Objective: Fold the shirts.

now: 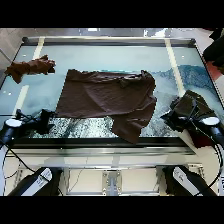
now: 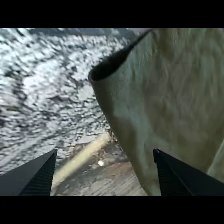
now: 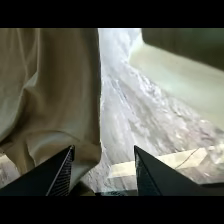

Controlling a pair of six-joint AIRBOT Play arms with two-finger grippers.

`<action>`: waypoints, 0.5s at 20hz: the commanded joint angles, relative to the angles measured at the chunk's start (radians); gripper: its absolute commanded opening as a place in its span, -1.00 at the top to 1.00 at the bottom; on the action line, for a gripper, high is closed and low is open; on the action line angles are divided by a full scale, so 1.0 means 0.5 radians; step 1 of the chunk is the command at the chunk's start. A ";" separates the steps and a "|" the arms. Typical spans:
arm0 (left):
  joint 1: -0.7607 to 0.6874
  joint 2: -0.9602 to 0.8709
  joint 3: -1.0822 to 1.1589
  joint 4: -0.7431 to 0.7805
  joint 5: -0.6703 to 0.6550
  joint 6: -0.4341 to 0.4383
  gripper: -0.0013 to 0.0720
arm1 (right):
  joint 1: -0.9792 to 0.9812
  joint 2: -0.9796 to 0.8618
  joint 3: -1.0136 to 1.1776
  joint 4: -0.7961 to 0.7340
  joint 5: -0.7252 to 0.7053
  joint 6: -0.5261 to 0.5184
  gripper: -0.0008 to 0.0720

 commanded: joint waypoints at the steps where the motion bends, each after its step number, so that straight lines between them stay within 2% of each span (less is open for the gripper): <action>1: 0.002 -0.237 -0.045 -0.662 0.059 0.378 -0.94 | 0.126 -0.122 -0.083 0.177 -0.163 -0.014 -0.21; 4: 0.002 -0.391 -0.045 -0.990 0.156 0.569 -0.92 | 0.175 -0.136 -0.083 0.204 -0.230 -0.014 -0.21; 5: 0.002 -0.432 -0.044 -1.054 0.198 0.571 -0.78 | 0.175 -0.136 -0.083 0.224 -0.233 -0.013 -0.21; 6: 0.002 -0.470 -0.040 -1.106 0.240 0.600 -0.57 | 0.175 -0.136 -0.083 0.224 -0.233 -0.013 -0.21; 8: -0.023 -0.537 -0.018 -1.226 0.279 0.735 -0.46 | 0.175 -0.136 -0.083 0.230 -0.231 -0.011 -0.21; 10: -0.081 -0.585 0.025 -1.317 0.323 0.812 0.17 | 0.175 -0.137 -0.083 0.272 -0.236 -0.011 -0.21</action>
